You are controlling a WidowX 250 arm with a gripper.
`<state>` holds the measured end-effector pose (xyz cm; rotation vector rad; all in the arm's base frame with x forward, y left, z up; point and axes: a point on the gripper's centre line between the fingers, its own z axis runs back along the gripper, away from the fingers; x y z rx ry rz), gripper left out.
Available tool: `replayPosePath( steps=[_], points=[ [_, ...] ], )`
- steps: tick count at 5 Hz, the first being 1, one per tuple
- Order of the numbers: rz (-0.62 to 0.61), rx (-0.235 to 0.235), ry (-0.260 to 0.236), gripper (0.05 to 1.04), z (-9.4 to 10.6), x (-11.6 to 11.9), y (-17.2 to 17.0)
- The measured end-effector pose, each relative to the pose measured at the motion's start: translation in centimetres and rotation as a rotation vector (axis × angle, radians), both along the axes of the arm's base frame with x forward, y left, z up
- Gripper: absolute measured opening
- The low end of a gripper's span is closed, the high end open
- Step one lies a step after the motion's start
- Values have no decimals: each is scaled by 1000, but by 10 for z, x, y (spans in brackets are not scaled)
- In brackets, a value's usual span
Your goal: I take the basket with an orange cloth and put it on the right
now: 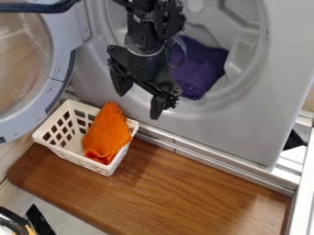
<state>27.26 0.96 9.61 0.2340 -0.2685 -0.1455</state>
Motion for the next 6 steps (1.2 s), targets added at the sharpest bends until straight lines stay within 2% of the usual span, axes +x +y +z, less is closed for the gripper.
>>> replayPosePath(
  steps=[1, 2, 3, 4, 5, 6],
  points=[
    [6, 0, 23, 1000, -8, -2, 0],
    [20, -19, 10, 1000, -22, -2, 0],
    [24, -16, 26, 1000, -46, -2, 6],
    [70, -45, 22, 1000, -70, 1, 19],
    [82, -52, 57, 999, -98, 7, 26],
    [107, -87, 74, 1000, -114, 11, 35]
  ],
)
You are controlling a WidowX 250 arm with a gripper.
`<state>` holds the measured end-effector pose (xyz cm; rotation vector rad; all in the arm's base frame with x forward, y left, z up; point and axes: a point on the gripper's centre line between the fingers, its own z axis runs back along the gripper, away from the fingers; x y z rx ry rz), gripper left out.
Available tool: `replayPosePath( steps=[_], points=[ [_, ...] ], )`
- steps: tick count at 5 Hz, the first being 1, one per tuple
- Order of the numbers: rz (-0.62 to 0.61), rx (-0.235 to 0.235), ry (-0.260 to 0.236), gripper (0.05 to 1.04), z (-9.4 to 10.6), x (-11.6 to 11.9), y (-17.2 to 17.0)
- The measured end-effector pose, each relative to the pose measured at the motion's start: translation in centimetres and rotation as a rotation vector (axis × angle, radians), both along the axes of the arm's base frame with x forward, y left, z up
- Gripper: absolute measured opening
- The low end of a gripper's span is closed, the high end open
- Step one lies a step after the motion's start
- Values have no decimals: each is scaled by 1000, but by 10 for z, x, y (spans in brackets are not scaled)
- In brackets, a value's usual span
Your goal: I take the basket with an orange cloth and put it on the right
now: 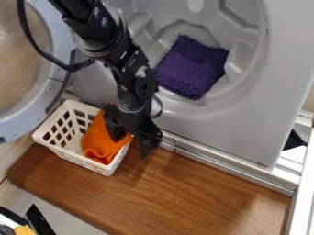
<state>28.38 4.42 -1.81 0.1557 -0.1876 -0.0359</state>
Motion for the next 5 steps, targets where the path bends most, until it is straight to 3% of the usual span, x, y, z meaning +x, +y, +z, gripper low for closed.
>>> replayPosePath(
  steps=[2, 4, 5],
  points=[
    [23, 9, 72, 967, -30, 1, 13],
    [35, 37, 89, 375, -31, -1, 16],
    [20, 49, 111, 200, -31, -3, 13]
  ],
)
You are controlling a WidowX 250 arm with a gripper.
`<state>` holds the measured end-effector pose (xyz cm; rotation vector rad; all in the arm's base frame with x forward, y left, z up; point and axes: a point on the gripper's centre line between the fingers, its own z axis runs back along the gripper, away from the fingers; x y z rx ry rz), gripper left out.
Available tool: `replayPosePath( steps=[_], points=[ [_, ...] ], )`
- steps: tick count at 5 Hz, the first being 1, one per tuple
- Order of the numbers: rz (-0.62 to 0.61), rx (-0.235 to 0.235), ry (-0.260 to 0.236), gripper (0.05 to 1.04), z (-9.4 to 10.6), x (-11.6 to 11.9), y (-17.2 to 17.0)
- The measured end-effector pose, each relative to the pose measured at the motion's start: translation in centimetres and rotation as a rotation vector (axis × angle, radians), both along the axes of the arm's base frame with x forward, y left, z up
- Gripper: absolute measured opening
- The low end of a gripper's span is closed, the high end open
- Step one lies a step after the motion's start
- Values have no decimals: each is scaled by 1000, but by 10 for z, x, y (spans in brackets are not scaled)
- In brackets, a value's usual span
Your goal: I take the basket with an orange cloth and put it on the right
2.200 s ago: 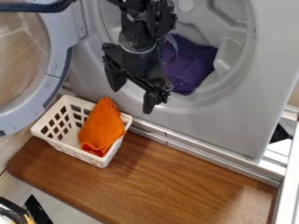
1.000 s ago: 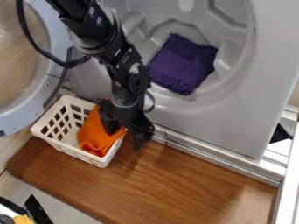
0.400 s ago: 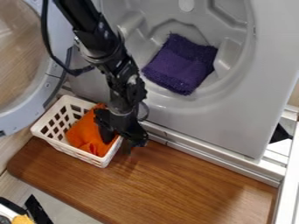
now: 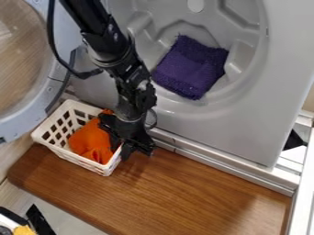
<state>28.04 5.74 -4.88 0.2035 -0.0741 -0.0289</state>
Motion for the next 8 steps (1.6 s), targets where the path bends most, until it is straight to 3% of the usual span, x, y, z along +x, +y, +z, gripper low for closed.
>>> replayPosePath(
  steps=[2, 3, 4, 6, 8],
  points=[
    [2, 39, -9, 98, 24, -1, 4],
    [17, 15, -16, 97, 46, -3, 0],
    [11, 22, -12, 97, 65, -5, -11],
    [-28, 36, -62, 97, 96, -6, -60],
    [-110, 17, -85, 97, 99, -13, -114]
  ],
)
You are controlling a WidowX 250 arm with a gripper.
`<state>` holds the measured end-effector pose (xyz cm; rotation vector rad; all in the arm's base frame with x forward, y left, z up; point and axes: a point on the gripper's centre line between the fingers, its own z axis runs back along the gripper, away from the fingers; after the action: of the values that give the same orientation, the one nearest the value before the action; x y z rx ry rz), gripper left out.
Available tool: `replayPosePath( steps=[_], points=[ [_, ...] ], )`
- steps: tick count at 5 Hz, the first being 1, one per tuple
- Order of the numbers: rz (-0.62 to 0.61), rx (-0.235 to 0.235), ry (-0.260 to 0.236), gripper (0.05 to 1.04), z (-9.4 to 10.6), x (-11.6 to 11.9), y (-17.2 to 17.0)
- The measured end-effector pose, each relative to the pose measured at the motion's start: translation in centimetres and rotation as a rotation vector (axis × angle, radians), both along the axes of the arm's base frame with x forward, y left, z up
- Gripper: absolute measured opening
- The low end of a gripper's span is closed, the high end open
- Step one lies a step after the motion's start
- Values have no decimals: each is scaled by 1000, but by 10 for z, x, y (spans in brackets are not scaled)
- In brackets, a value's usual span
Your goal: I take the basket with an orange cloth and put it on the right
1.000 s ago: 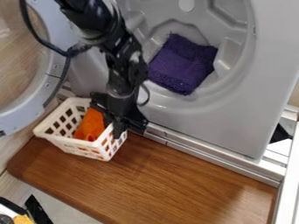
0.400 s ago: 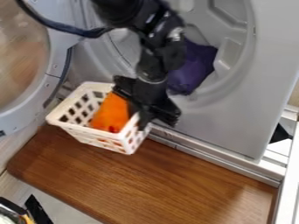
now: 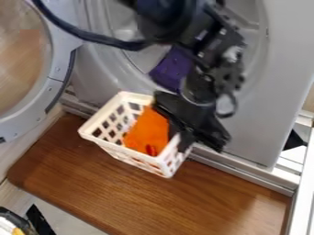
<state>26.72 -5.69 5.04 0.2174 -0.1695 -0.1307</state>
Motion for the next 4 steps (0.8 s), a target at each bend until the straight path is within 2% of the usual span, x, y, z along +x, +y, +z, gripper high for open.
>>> replayPosePath(
  steps=[2, 3, 4],
  points=[
    [13, -28, 18, 97, -13, -5, -48],
    [3, 0, 61, 97, -27, -13, -66],
    [-20, 15, 81, 97, -41, -15, -90]
  ],
)
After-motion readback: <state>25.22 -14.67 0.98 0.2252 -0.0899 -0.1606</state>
